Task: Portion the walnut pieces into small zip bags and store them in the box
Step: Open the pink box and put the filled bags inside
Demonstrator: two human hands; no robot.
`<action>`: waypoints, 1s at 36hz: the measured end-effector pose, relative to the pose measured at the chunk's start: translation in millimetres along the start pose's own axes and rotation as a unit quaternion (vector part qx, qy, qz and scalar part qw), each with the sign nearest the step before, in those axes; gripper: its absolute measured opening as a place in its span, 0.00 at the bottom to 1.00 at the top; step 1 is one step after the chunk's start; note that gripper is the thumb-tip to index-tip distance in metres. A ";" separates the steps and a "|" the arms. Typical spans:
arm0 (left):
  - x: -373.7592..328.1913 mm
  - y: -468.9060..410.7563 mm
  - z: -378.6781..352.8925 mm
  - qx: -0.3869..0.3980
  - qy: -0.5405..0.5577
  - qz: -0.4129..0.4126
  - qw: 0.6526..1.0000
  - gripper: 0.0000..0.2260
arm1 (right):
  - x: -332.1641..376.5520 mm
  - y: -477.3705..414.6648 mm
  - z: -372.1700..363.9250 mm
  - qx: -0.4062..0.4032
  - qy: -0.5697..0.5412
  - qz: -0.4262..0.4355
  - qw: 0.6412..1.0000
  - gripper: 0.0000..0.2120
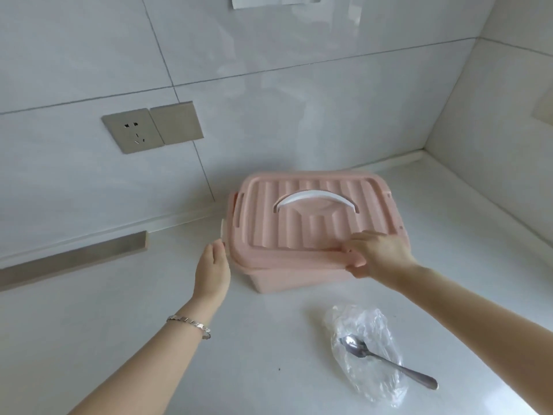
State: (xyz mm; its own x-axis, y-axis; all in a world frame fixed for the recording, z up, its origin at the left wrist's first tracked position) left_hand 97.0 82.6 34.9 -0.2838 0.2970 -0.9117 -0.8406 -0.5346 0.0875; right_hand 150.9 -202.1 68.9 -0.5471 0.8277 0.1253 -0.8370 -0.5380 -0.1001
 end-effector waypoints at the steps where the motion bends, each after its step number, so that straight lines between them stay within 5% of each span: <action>1: -1.3 -1.3 2.7 -0.001 0.007 0.000 1.000 0.12 | 0.4 -1.7 0.0 -0.013 -0.002 0.017 1.000 0.14; 6: -19.0 -2.6 -2.7 0.059 -0.008 -0.015 0.998 0.12 | -6.0 -4.9 -5.6 0.037 -0.052 0.033 0.997 0.12; 9: -19.8 -12.0 -8.9 0.073 -0.072 -0.026 0.994 0.13 | -17.8 0.6 -3.0 -0.014 -0.105 0.030 0.994 0.10; 13: -17.3 -22.6 -17.5 0.068 -0.165 -0.037 0.983 0.16 | -54.2 -2.7 -2.6 -0.121 -0.108 -0.107 0.981 0.14; 19: -18.2 -27.3 -27.0 0.030 -0.238 -0.037 0.970 0.20 | -86.9 -16.8 -18.1 -0.011 -0.149 -0.269 0.952 0.20; 28: -22.3 -42.4 -31.1 0.023 -0.240 -0.044 0.969 0.11 | -88.2 -52.7 -14.7 -0.027 -0.189 -0.321 0.928 0.23; 33: -20.7 -39.9 -28.3 -0.014 -0.270 -0.051 0.961 0.16 | -88.7 -51.2 -21.6 -0.053 -0.206 -0.343 0.915 0.23; 36: -11.5 -38.8 -29.3 -0.011 -0.177 0.010 0.984 0.21 | -90.5 -50.6 -26.0 -0.074 -0.213 -0.349 0.910 0.22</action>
State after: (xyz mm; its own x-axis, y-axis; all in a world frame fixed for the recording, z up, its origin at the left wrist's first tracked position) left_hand 146.4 76.8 30.2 -0.4462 0.5409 -0.7130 -0.8242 -0.5589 0.0917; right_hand 243.1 -245.6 37.0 0.1350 0.8060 0.5763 -0.9886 0.1489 0.0232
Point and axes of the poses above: each hand's wrist, its own y-axis away from the middle knuckle, its own z-axis out of the back of the hand, x = y × z, the point moved 4 cm from there along -y, towards the middle knuckle, and after that the axes turned 1 degree about -x, right-handed, at the moved point
